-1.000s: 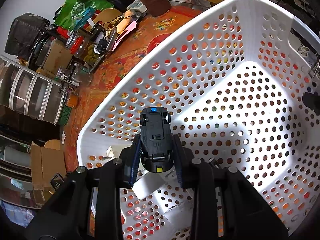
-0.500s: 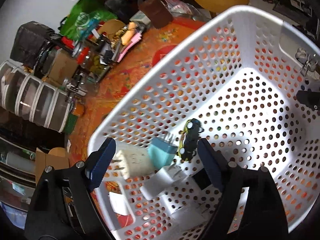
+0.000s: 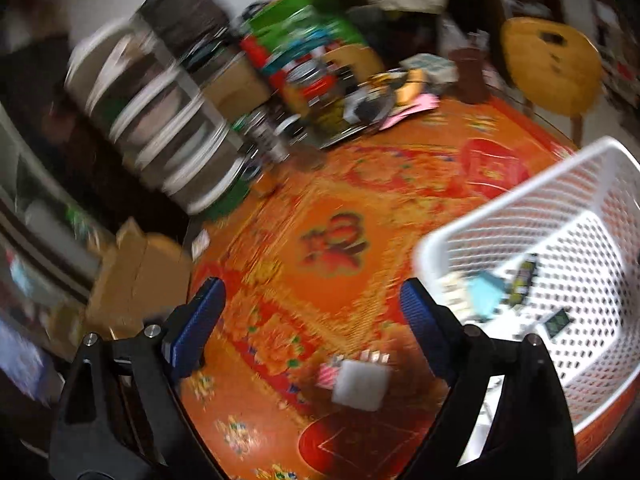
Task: Organize rigid objects
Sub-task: 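Move the left tool down to the pink charger on the table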
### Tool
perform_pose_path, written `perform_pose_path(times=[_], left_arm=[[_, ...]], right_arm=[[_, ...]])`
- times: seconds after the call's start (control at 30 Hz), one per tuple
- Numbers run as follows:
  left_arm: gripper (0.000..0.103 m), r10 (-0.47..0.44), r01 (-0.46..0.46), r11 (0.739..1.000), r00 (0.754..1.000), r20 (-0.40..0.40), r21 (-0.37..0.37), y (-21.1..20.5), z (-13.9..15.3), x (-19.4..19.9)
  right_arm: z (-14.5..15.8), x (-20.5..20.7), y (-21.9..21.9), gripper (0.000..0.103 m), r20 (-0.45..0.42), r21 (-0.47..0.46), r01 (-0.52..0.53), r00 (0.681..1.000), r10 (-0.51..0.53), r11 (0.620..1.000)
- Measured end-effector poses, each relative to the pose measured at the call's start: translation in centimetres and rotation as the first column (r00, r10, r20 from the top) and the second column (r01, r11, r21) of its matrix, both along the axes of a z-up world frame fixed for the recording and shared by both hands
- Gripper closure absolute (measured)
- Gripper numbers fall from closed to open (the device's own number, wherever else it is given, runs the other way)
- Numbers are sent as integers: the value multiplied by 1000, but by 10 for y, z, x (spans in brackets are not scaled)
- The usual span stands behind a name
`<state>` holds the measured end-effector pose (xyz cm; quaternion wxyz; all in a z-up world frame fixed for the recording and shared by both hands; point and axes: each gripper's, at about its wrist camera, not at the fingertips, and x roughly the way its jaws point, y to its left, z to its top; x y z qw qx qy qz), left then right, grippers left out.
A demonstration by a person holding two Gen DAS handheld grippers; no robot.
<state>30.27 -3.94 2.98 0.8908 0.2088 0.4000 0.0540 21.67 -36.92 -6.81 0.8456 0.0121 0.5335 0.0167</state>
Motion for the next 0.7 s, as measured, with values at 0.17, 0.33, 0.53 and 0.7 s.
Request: perform_pose_path(times=[0.17, 0.33, 0.53, 0.7], left_arm=[[14, 87, -98, 993, 985, -152, -62, 67, -61, 25], [20, 80, -142, 973, 948, -308, -184, 89, -123, 38], [23, 55, -128, 967, 950, -307, -222, 85, -141, 17], [34, 136, -220, 937, 945, -296, -273, 115, -140, 15]], right_arm=[[0, 0, 1, 90, 0, -1, 0, 1000, 0, 1000], [0, 0, 1, 90, -2, -2, 1, 1000, -1, 1000], [1, 0, 2, 90, -2, -3, 0, 1000, 0, 1000], [1, 1, 2, 90, -3, -5, -1, 1000, 1, 1000]])
